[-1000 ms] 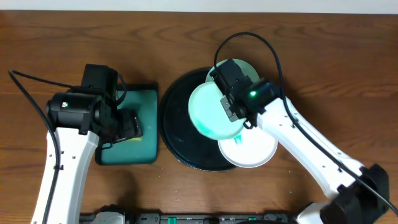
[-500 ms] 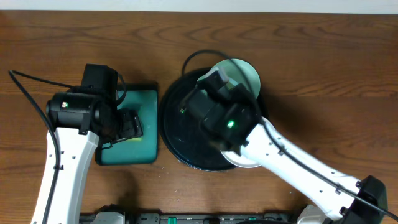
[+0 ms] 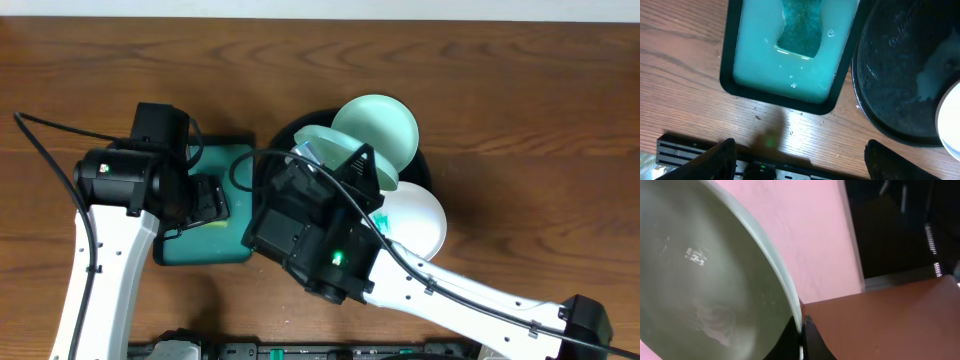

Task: Clean dirty plates on tray and stack at the side
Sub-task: 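Carry the plate right and set it on the table with the right gripper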

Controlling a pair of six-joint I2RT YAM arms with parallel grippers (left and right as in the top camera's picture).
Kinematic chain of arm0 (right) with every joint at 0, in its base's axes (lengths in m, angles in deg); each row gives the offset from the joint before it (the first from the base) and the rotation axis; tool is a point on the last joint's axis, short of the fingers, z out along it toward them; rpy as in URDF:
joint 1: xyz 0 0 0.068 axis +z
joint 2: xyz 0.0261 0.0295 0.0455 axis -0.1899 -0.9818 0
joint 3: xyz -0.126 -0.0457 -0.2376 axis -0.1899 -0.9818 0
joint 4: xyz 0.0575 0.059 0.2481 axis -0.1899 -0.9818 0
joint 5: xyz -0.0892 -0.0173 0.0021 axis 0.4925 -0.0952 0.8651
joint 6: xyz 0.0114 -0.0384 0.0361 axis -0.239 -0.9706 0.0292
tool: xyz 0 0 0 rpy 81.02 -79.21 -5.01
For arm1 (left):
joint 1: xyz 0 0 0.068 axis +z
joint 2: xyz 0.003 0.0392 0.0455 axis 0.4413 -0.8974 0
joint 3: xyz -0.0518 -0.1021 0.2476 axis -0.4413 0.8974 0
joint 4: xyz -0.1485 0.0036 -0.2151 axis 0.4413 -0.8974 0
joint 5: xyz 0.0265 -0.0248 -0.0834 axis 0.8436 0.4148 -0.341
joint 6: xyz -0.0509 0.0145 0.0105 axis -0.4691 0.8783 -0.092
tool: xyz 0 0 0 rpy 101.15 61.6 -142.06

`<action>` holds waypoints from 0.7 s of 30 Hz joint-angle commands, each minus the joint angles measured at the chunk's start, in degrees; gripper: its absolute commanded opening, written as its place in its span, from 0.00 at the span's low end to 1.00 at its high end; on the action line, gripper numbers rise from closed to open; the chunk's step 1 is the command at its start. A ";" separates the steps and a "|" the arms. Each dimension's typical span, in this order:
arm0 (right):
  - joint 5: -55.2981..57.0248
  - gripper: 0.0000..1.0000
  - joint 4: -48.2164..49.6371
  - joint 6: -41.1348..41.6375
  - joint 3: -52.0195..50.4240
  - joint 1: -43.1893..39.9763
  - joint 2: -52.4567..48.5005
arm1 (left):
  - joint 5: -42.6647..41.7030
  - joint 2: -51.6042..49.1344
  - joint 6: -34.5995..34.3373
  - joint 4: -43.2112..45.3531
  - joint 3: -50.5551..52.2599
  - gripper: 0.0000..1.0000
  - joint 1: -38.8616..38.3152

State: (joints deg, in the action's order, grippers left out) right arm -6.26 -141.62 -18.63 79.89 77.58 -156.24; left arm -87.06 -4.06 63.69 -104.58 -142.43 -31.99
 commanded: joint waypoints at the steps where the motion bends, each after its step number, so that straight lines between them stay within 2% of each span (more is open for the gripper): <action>1: 5.31 0.01 0.20 -0.72 1.20 0.81 1.05 | 0.09 0.11 -0.52 -0.13 0.04 0.82 -0.07; 4: 4.09 0.01 0.50 -0.63 1.20 0.81 1.05 | 0.09 0.11 -0.52 -0.11 0.04 0.82 -0.07; 7: -2.12 0.01 1.62 -0.76 1.20 -1.42 0.98 | 0.07 0.11 -0.52 0.09 0.04 0.82 -0.07; 10: 2.51 0.01 1.51 -0.48 1.20 2.73 1.05 | 0.09 0.11 -0.50 -0.13 0.04 0.82 -0.07; 14: -4.72 0.01 3.32 -0.63 1.20 -0.31 1.03 | 0.07 0.11 -0.55 0.46 0.04 0.82 -0.07; 17: -0.26 0.01 2.78 -0.44 1.29 3.04 2.08 | 0.09 0.11 -0.50 -0.26 0.04 0.82 -0.07; 20: -11.17 0.01 4.87 -1.57 1.29 1.55 2.10 | 0.09 0.11 -0.50 0.24 0.04 0.82 -0.07; 21: -13.99 0.01 3.15 0.83 1.29 0.90 2.10 | 0.09 0.11 -0.52 0.33 0.04 0.82 -0.07</action>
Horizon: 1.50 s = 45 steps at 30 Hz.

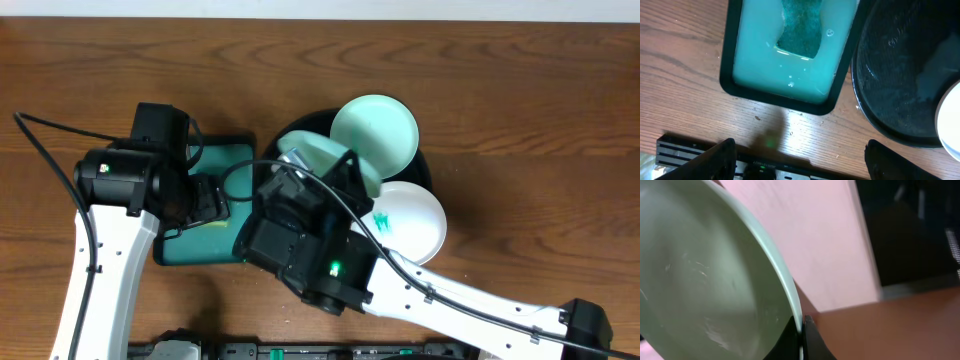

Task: Clean dirty plates on tray and stack at the side
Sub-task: 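Carry the plate right and set it on the table with the right gripper, then move the right gripper back to the next pale green plate's rim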

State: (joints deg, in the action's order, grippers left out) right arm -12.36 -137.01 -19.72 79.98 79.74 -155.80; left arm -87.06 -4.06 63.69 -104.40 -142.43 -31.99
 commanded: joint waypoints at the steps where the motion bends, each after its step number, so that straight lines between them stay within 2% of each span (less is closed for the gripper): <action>1: -9.46 0.01 -3.32 5.62 1.25 -1.27 1.97 | 0.09 0.11 -0.52 0.07 0.04 0.82 -0.07; 4: -21.90 0.01 -5.31 14.19 1.11 -3.56 1.99 | 0.09 0.11 -0.52 -0.15 0.04 0.82 -0.07; 9: -45.81 0.01 -4.63 26.51 -0.04 -16.04 0.72 | 0.09 0.11 -0.52 -0.04 0.04 0.82 -0.07; 19: -78.05 0.01 1.44 32.61 -0.04 -45.90 -1.14 | 0.09 0.11 -0.52 -0.07 0.04 0.82 -0.07; 26: -82.34 0.02 1.60 33.33 -0.04 -68.72 -2.58 | 0.09 0.11 -0.52 -0.13 0.04 0.82 -0.07; 31: -82.31 0.02 0.07 32.33 -0.09 -81.20 -6.23 | 0.09 0.11 -0.52 0.26 0.04 0.82 -0.07; 37: -82.25 0.02 0.83 31.41 -0.09 -91.91 -15.30 | 0.09 0.11 -0.52 0.31 0.04 0.82 -0.07; 45: -83.10 0.01 2.67 27.41 -0.09 -99.97 -23.61 | 0.09 0.11 -0.52 0.33 0.04 0.82 -0.07</action>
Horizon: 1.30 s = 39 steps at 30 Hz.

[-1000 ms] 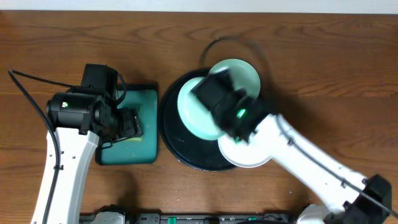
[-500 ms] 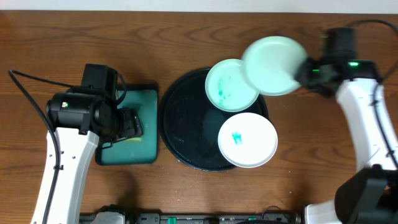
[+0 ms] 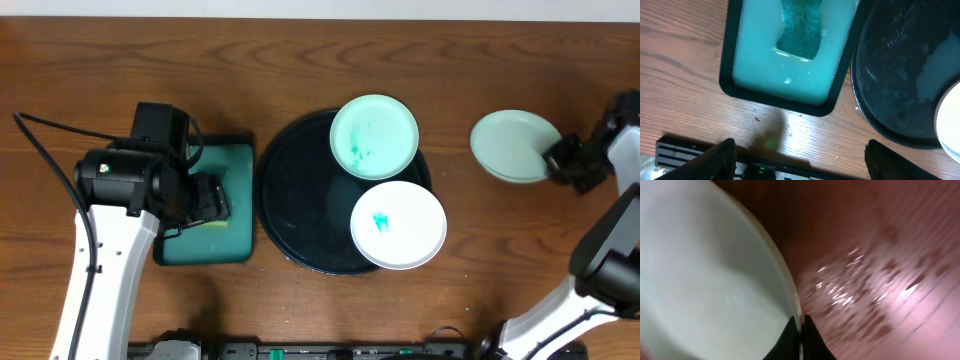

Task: Clean dirty plates on tray and stack at the side
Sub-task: 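Move the right gripper back to the next pale green plate's rim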

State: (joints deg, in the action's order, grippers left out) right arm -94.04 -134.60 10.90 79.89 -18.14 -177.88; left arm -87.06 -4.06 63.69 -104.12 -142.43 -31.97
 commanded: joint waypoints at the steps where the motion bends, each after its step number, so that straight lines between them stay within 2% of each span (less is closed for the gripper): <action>1: -2.16 0.01 0.26 -4.76 0.00 -2.62 -1.75 | 0.09 0.11 -0.52 0.07 0.04 0.82 -0.09; 2: -2.82 0.02 0.26 -6.25 0.00 -2.95 -1.75 | 0.09 0.11 -0.55 0.13 0.04 0.82 -0.09; 4: -3.87 0.14 0.28 -8.81 0.20 -3.37 -1.11 | 0.09 0.11 -0.52 0.28 0.04 0.82 -0.09; 7: -3.89 0.25 -0.24 -9.79 0.96 -3.15 1.20 | 0.09 0.11 -0.52 0.52 0.04 0.82 -0.09; 9: -3.87 0.38 -0.44 -9.84 1.16 -2.67 3.67 | 0.09 0.11 -0.55 0.57 0.04 0.82 -0.09; 12: -5.29 0.43 -0.42 -12.87 1.14 -1.38 8.74 | 0.07 0.11 -0.55 0.48 0.04 0.82 -0.09; 14: -7.76 0.54 -0.61 -16.11 1.14 0.31 12.90 | 0.09 0.11 -0.55 0.48 0.04 0.82 -0.09; 15: -10.08 0.55 -0.90 -18.51 1.14 1.33 14.95 | 0.07 0.11 -0.55 0.48 0.04 0.82 -0.09; 19: -16.22 0.56 -2.01 -21.66 1.14 6.43 20.50 | 0.07 0.11 -0.55 0.55 0.04 0.82 -0.09; 21: -21.46 0.57 -2.03 -27.89 1.11 11.41 21.88 | 0.09 0.11 -0.55 0.68 0.04 0.82 -0.09; 24: -20.74 0.58 -2.08 -29.68 0.90 17.03 21.14 | 0.07 0.11 -0.55 0.68 0.04 0.82 -0.09; 26: -19.34 0.53 -1.68 -30.64 0.50 20.35 19.96 | 0.07 0.11 -0.55 0.68 0.04 0.82 -0.09; 28: -19.32 0.41 0.11 -33.00 0.07 23.56 17.92 | 0.07 0.11 -0.55 0.68 0.04 0.82 -0.09; 30: -19.52 0.36 1.64 -35.32 0.07 26.03 15.74 | 0.07 0.11 -0.55 0.68 0.04 0.82 -0.09; 39: -20.41 0.42 10.56 -35.50 0.07 32.20 3.28 | 0.07 0.11 -0.55 0.63 0.04 0.82 -0.09</action>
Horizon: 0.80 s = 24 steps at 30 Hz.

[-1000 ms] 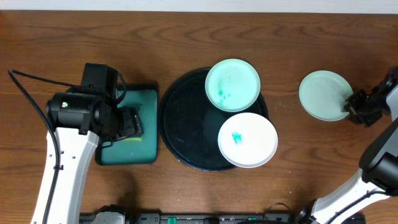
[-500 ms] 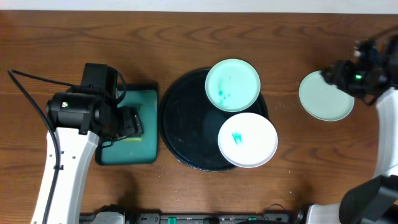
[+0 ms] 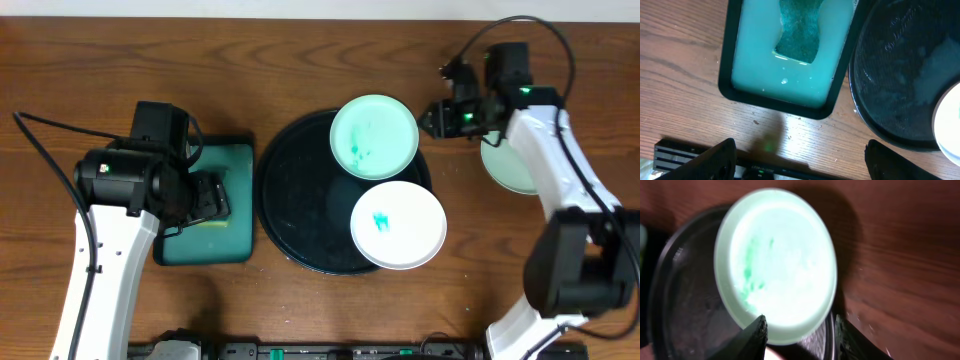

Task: Clean dirty plates on tray and stack at the side
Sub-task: 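Move the right gripper back to the next pale green plate's rim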

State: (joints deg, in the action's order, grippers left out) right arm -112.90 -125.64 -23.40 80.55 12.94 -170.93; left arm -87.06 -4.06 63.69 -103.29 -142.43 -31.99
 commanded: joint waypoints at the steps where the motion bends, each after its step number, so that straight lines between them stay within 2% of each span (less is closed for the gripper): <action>1: -1.73 0.42 2.34 -1.20 -0.59 1.38 -4.90 | 0.07 0.11 -0.55 -0.22 0.04 0.82 -0.07; 12: -1.75 0.43 10.25 -1.16 -0.59 1.81 -10.10 | 0.07 0.11 -0.52 -0.17 0.04 0.82 -0.07; 24: -1.66 0.46 14.80 2.69 -0.59 3.87 -15.21 | 0.07 0.11 -0.52 -0.22 0.04 0.82 -0.07</action>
State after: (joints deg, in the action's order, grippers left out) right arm -113.88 -111.39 -22.08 79.96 15.44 -184.06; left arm -87.06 -4.06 63.69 -103.29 -142.43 -31.97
